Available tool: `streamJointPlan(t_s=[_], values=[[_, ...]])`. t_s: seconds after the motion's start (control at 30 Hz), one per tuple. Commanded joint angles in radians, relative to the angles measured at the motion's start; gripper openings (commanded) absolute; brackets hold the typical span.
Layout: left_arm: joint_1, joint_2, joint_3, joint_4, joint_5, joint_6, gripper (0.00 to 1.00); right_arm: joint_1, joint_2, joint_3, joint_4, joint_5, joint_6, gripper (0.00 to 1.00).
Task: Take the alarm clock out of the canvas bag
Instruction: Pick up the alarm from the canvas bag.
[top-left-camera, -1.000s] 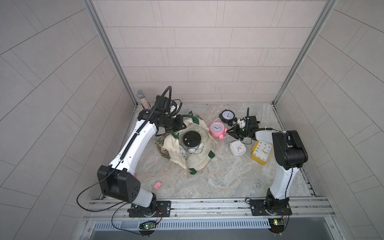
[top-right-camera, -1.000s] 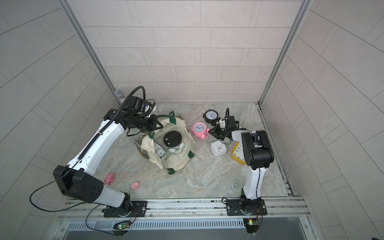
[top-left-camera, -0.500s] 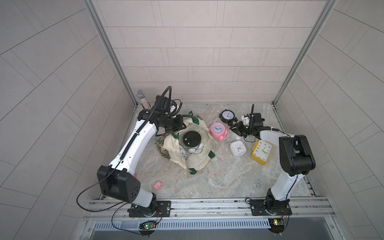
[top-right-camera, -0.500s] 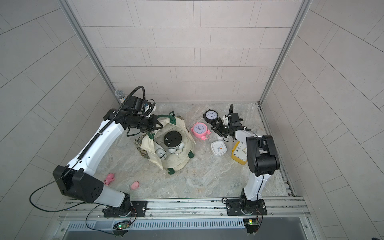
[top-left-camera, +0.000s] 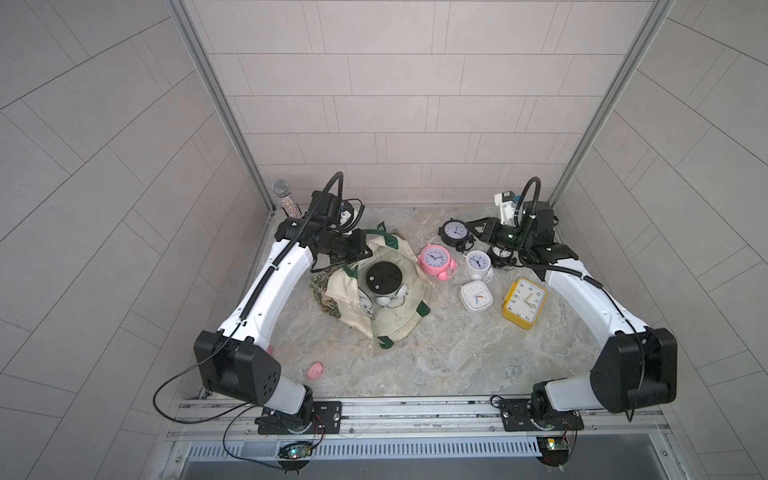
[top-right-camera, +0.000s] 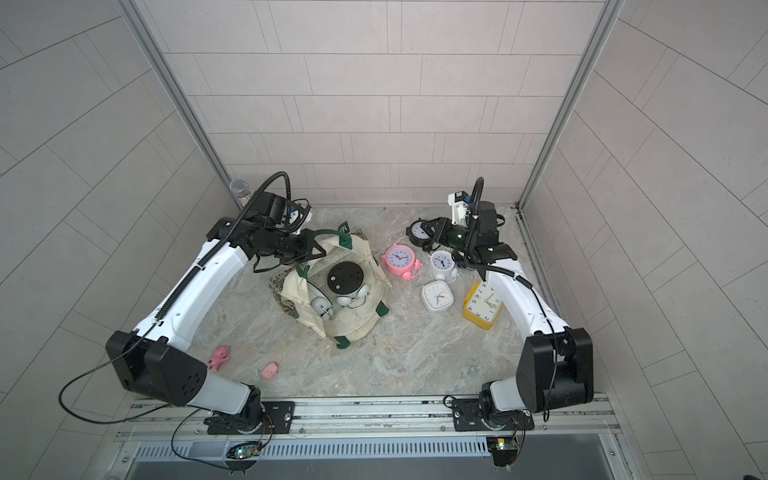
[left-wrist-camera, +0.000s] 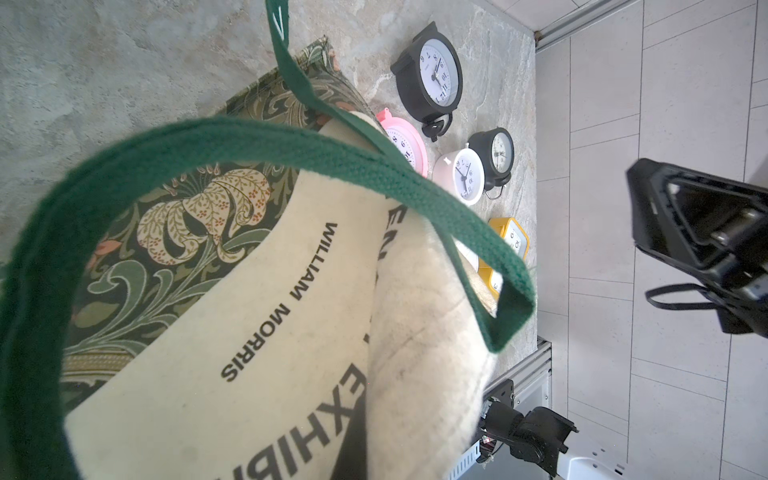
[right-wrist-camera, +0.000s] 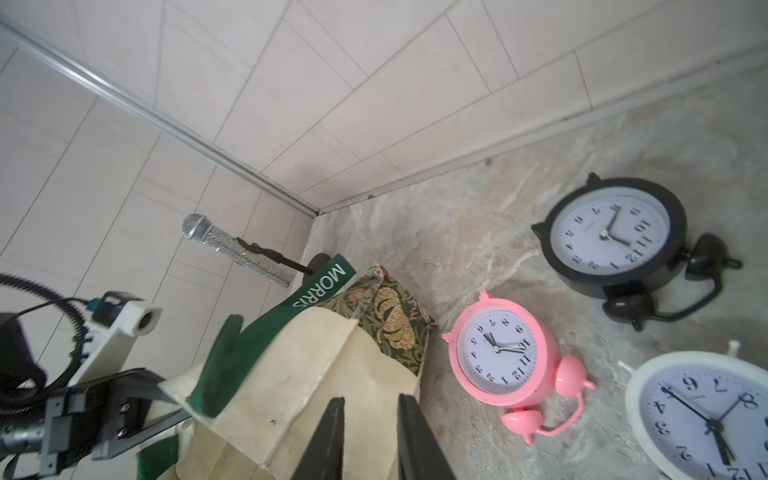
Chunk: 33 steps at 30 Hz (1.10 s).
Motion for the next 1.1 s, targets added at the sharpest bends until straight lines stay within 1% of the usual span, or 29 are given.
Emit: streamJointPlan(t_s=[0.0, 0.13, 0.23, 0.4, 0.57, 0.63, 0.7, 0.77, 0.93, 1.0, 1.07], values=[[-0.001, -0.044, 0.040, -0.004, 0.021, 0.000, 0.00, 0.047, -0.093, -0.009, 0.044, 0.024, -0.101, 0.24], [-0.001, -0.042, 0.042, -0.004, 0.019, -0.001, 0.00, 0.118, -0.181, -0.005, 0.037, 0.041, -0.206, 0.24], [-0.001, -0.043, 0.043, -0.003, 0.018, -0.001, 0.00, 0.213, -0.236, 0.014, -0.028, 0.085, -0.347, 0.24], [-0.001, -0.038, 0.043, -0.006, 0.020, 0.000, 0.00, 0.443, -0.309, -0.009, -0.095, 0.207, -0.609, 0.24], [-0.001, -0.040, 0.040, -0.005, 0.024, 0.002, 0.00, 0.631, -0.343, -0.078, -0.083, 0.298, -0.742, 0.24], [-0.001, -0.042, 0.039, -0.005, 0.024, 0.002, 0.00, 0.701, -0.344, -0.112, -0.073, 0.342, -0.795, 0.24], [-0.002, -0.043, 0.039, -0.006, 0.023, 0.001, 0.00, 0.775, -0.340, -0.164, -0.037, 0.417, -0.843, 0.24], [-0.002, -0.043, 0.038, -0.006, 0.024, 0.000, 0.00, 0.823, -0.324, -0.206, -0.013, 0.448, -0.882, 0.24], [-0.002, -0.045, 0.037, -0.006, 0.022, -0.001, 0.00, 0.908, -0.245, -0.278, 0.009, 0.569, -0.946, 0.24], [-0.001, -0.044, 0.037, -0.005, 0.022, -0.002, 0.00, 0.938, -0.197, -0.294, 0.007, 0.636, -0.989, 0.24], [-0.001, -0.044, 0.037, -0.004, 0.021, -0.003, 0.00, 0.957, -0.145, -0.301, -0.001, 0.669, -1.028, 0.23]])
